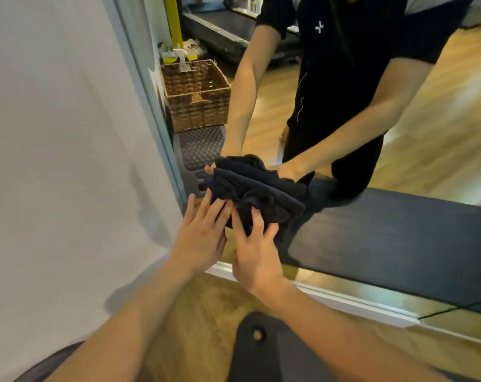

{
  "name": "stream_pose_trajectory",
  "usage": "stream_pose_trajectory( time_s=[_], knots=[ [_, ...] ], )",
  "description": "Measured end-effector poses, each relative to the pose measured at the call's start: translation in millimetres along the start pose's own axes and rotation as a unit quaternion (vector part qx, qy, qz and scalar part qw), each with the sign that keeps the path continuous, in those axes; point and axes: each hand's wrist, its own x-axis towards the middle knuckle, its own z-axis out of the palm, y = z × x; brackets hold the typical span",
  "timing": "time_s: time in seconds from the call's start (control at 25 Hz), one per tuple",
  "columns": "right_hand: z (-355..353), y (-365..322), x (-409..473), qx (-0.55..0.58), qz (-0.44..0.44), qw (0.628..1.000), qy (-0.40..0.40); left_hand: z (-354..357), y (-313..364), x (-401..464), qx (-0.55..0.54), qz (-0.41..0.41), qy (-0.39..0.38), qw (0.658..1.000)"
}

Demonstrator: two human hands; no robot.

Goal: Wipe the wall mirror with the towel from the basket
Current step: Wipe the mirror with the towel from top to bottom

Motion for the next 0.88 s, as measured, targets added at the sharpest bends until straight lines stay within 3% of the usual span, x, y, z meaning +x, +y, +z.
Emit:
stream_pose_trajectory(
  time_s=[0.08, 0.24, 0.36, 0.52, 0.68, 0.88],
  knots=[
    [19.7, -33.0, 20.0, -0.067, -0.056, 0.996, -0.033, -0.8, -35.6, -9.5, 0.005, -0.028, -0.027, 0.999],
    [48.5, -71.3, 39.5, -0.050, -0.018, 0.996, -0.077, 9.3, -79.4, -22.7, 0.019, -0.006, -0.069, 0.997],
    [72.5, -71.6, 32.9, -0.113, -0.071, 0.988, -0.074, 24.8, -80.3, -26.9, 0.019, 0.002, -0.074, 0.997],
    [107.5, -59.5, 22.4, -0.059, -0.057, 0.985, -0.149, 44.9, -67.6, -37.7, 0.004, -0.021, -0.093, 0.995],
    [129.1, -48.9, -6.0, -0.043, -0.017, 0.994, -0.098, 71.3, -50.4, -57.8, -0.064, -0.053, -0.113, 0.990],
    [149.0, -27.4, -21.5, -0.018, -0.059, 0.987, -0.150, 82.7, -23.8, -63.8, -0.201, -0.080, -0.112, 0.970]
  ],
)
